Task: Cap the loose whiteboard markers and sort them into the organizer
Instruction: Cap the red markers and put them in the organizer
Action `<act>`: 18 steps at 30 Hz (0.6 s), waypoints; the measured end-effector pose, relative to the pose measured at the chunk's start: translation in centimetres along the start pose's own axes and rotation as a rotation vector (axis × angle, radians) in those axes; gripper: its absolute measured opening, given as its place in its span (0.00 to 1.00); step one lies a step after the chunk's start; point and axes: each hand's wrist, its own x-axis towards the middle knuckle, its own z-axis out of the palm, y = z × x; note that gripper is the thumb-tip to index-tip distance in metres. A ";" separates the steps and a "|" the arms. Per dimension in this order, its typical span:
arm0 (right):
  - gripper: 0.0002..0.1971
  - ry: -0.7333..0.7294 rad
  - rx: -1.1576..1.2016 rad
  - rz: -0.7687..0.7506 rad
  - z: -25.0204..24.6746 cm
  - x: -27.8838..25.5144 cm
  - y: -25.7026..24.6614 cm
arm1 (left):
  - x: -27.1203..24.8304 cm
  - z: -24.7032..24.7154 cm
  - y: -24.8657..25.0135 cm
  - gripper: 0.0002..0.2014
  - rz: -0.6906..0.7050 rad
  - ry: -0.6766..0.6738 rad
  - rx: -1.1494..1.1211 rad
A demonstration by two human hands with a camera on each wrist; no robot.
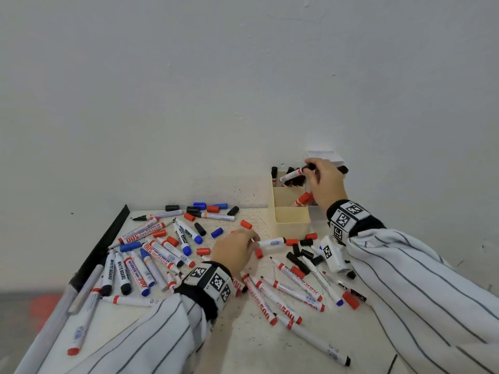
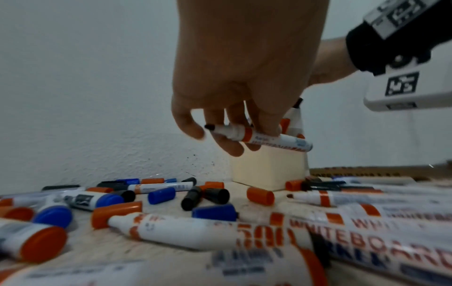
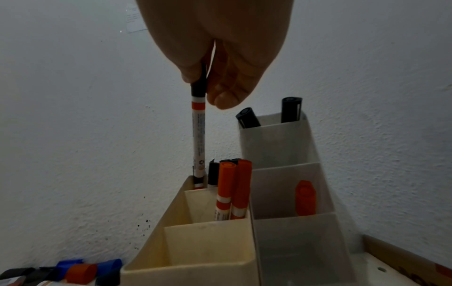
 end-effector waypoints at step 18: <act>0.18 -0.434 -0.466 0.109 6.3 3.1 0.6 | -1.2 -3.1 -3.8 0.16 -0.177 0.393 -0.530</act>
